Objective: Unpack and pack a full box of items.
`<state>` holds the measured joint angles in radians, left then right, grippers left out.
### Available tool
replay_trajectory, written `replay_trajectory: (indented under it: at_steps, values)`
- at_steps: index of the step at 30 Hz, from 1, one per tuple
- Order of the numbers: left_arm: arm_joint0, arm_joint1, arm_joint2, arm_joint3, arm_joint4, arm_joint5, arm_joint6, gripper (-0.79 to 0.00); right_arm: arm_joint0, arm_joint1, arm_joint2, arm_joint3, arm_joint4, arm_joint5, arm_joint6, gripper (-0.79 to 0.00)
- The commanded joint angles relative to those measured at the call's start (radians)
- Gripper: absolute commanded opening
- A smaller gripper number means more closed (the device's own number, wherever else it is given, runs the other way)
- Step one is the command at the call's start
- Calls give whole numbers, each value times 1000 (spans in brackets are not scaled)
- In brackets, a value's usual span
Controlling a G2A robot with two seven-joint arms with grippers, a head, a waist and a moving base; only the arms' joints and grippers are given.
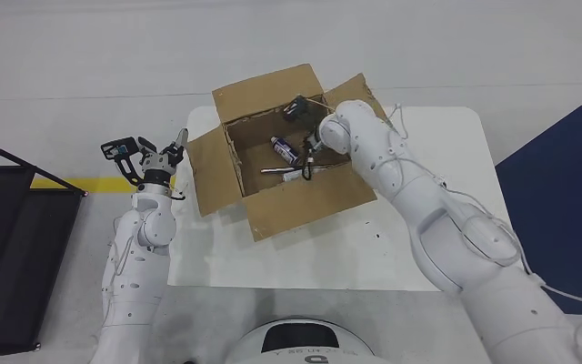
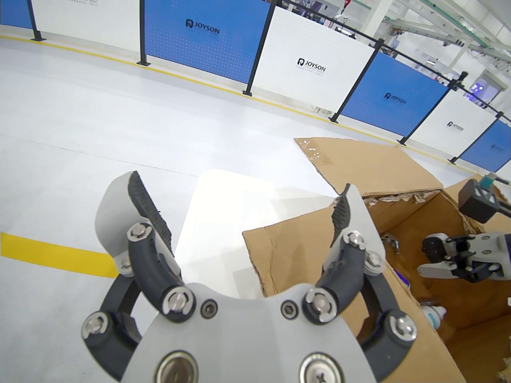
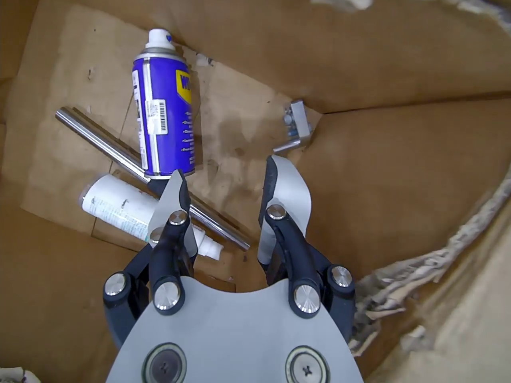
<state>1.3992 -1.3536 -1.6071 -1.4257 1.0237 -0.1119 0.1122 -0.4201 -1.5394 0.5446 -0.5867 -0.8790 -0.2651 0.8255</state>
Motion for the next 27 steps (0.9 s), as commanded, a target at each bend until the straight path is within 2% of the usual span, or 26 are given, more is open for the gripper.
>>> replay_trajectory:
  at_steps: [1,7,16,20,27]
  values:
    - [0,0,0,0,0,0,0,0,-2,-1,4,0,14,-41,14,-406]
    - [0,0,0,0,0,0,0,0,5,-2,18,11,69,-181,115,-419]
    - [0,0,0,0,0,0,0,0,1,-5,34,1,170,-299,290,-434]
    - [0,0,0,0,0,0,0,0,-3,-10,47,-18,268,-323,407,-446]
    - [0,0,0,0,0,0,0,0,-18,8,-32,-124,444,-286,443,-459]
